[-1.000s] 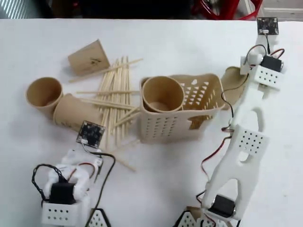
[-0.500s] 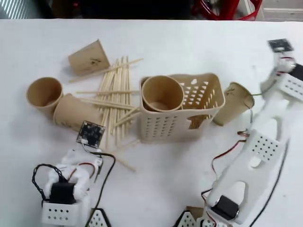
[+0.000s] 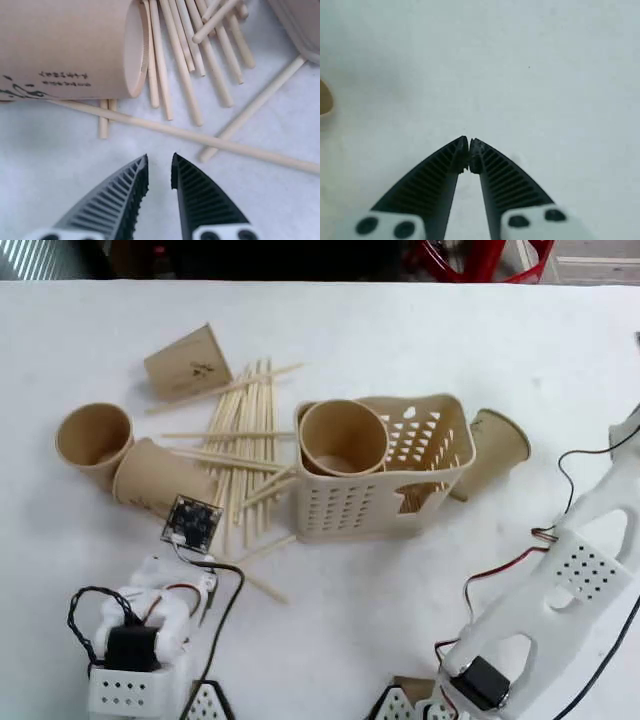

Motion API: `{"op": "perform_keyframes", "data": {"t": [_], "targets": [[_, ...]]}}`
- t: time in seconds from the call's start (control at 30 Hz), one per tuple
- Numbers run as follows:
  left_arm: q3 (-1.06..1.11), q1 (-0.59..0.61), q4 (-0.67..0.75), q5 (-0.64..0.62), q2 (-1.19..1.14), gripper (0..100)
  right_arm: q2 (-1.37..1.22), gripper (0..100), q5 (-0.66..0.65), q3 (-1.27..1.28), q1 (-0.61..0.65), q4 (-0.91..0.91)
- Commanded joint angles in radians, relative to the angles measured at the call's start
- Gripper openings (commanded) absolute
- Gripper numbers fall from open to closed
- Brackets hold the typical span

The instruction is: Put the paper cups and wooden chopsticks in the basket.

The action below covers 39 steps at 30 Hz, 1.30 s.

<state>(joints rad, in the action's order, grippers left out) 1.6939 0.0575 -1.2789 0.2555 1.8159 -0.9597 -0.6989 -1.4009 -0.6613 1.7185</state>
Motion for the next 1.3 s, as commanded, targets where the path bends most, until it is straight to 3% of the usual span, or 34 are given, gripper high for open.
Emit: {"op": "perform_keyframes", "data": {"t": [0.0, 0.17, 0.3, 0.53, 0.73, 0.97, 1.27], "targets": [[0.0, 0.005, -0.005, 0.003, 0.005, 10, 0.225, 2.0, 0.074, 0.149, 0.031, 0.008], [0.0, 0.005, -0.005, 0.003, 0.005, 10, 0.483, 2.1, 0.074, 0.577, 0.159, -0.001], [0.0, 0.005, -0.005, 0.003, 0.005, 10, 0.556, 3.8, 0.052, 0.735, 0.262, -0.073], [0.0, 0.005, -0.005, 0.003, 0.005, 10, 0.555, 21.4, 0.127, 0.755, 0.346, -0.222], [0.0, 0.005, -0.005, 0.003, 0.005, 10, 0.504, 21.1, 0.11, 0.749, 0.41, -0.305], [0.0, 0.005, -0.005, 0.003, 0.005, 10, 0.323, 21.0, -0.097, 0.738, 0.418, -0.282], [0.0, 0.005, -0.005, 0.003, 0.005, 10, 0.154, 20.9, -0.101, 0.522, 0.348, -0.194]]}}
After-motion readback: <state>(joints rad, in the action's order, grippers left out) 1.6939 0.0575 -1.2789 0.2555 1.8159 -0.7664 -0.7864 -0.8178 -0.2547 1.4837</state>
